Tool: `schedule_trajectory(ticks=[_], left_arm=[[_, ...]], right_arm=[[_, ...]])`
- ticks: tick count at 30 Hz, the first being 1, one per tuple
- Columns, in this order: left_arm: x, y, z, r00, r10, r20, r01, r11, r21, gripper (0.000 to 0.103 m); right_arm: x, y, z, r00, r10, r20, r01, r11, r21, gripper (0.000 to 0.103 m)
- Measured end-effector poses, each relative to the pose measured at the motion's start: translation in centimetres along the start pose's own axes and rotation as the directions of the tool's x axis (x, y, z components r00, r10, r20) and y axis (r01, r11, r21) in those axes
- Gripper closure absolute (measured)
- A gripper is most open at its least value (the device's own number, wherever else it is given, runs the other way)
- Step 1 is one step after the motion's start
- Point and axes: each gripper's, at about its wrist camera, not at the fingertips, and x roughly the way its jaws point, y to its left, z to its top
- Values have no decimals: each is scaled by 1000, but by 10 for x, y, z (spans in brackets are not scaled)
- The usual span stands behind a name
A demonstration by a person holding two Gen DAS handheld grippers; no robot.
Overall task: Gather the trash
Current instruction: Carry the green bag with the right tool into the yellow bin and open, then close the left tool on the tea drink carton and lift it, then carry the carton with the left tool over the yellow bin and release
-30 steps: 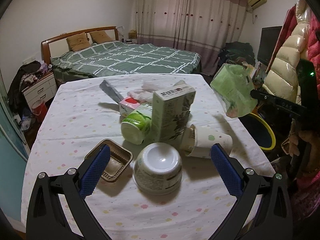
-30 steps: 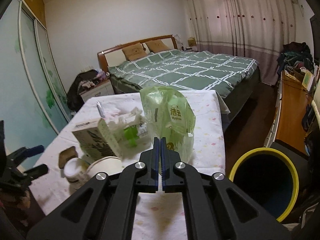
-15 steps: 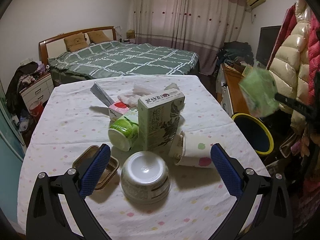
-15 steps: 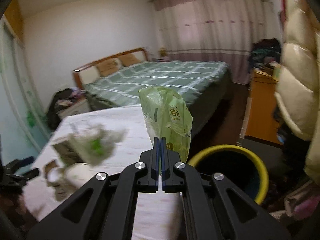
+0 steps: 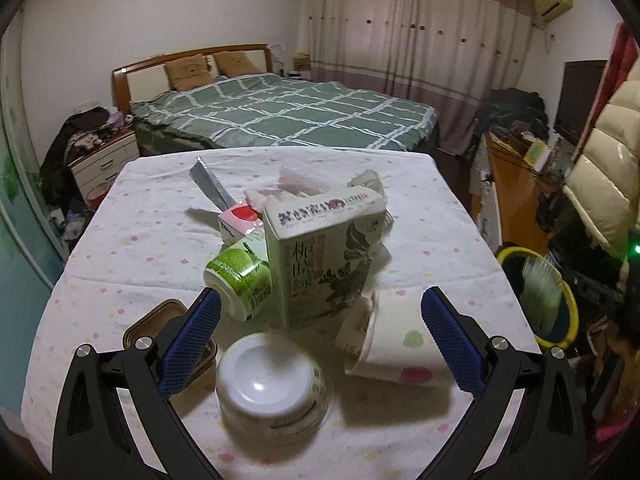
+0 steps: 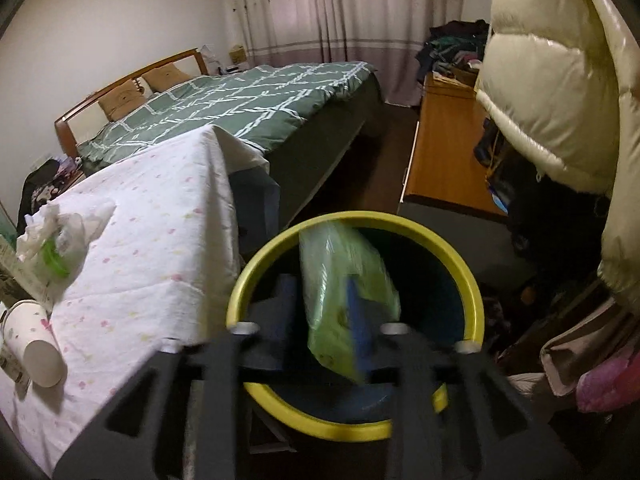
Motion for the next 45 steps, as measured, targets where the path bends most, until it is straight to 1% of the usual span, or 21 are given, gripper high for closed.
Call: schedule_trajectory(ticks=[4,6,9,19,23,24,25,26,28,33,36,45], left_arm=[[10,-1,8,999,43,12,-42,998,-43,4],[15,-3,13,997,73,29,-71,996,-54,4],[23,-7,20,994,97,42,-94,994,-64,4],[50,-23,27,985,167,44,-164,984,-64,4],[50,-26,27,979,188,80,-183,981,-70,4],[48,-27,27,975,198,99,-191,979,-70,8],[47,-28,27,972,207,112,-200,977,-69,14],[46,-29,28,969,215,122,-208,976,-68,17],[49,-27,29,972,209,112,-201,977,-74,28],[49,-22,29,975,193,114,-184,979,-86,29],[45,-24,31,977,177,122,-169,983,-69,29],[13,-45,49,970,129,204,-128,992,-16,29]], right_arm=[[2,1,-3,1000,6,6,-6,1000,6,68],[3,3,-3,1000,15,4,-15,1000,8,68],[5,4,-4,1000,27,-1,-27,1000,9,68],[14,1,-6,998,63,-13,-63,998,28,67],[18,-3,-8,997,74,-14,-73,997,37,67],[17,-4,-9,997,75,-14,-75,996,40,67],[18,-4,-9,997,76,-14,-76,996,41,67],[19,-6,-10,997,79,-15,-79,996,43,67],[20,-8,-10,996,85,-15,-84,995,49,67],[20,-14,-13,995,96,-9,-96,994,61,67],[18,-16,-14,995,102,-6,-102,993,64,67],[-2,-21,-17,995,94,35,-96,993,65,67]])
